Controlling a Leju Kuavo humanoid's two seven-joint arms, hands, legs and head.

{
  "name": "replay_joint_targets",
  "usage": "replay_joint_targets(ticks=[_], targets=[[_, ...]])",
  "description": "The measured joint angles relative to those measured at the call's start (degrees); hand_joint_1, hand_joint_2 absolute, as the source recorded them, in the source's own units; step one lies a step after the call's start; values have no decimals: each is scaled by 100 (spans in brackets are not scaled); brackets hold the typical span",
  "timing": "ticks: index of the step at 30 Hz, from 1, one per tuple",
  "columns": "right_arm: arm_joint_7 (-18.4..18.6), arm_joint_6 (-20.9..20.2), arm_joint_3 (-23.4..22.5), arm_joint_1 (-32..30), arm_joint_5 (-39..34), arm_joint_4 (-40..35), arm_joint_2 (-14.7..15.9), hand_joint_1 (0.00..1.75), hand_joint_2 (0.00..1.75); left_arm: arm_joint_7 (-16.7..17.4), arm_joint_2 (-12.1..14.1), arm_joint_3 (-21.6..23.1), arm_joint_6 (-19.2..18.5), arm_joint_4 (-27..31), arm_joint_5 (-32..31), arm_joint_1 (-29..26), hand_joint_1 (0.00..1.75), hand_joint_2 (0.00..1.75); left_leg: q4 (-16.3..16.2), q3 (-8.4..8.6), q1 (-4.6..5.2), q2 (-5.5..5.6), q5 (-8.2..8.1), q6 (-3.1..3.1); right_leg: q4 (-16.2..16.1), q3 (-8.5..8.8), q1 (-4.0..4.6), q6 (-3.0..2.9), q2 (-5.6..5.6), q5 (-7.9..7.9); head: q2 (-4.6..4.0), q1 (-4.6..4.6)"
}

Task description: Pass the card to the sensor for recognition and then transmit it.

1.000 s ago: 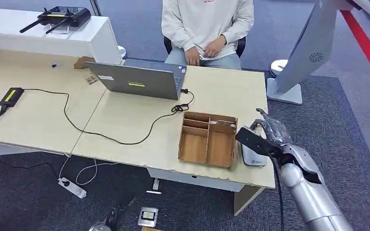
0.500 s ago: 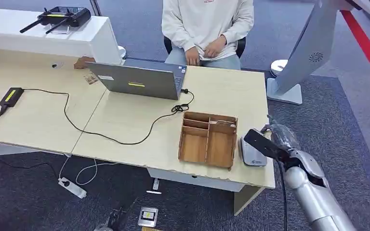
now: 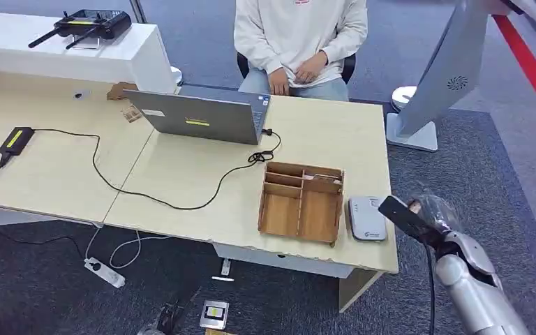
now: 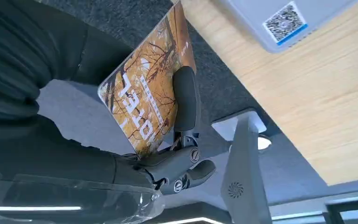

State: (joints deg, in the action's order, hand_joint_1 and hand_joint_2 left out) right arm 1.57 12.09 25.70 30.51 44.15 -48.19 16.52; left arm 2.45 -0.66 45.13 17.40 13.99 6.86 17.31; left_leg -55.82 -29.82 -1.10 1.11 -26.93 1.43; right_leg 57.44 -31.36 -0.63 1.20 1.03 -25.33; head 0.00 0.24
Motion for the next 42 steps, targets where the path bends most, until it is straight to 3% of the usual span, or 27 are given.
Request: replay_joint_targets(ticks=[33, 42], targets=[[35, -83, -146, -100, 9, -371, 81, 175, 175, -20, -28, 0, -9, 0, -138, 12, 0, 0, 0, 0, 0, 0, 0, 0, 0, 0, 0, 0, 0, 0, 0, 0], [109, -441, -146, -125, 74, -878, 33, 175, 175, -90, -37, 0, 11, 0, -201, 20, 0, 0, 0, 0, -1, 1, 0, 0, 1, 1, 1, 0, 0, 0, 0, 2]])
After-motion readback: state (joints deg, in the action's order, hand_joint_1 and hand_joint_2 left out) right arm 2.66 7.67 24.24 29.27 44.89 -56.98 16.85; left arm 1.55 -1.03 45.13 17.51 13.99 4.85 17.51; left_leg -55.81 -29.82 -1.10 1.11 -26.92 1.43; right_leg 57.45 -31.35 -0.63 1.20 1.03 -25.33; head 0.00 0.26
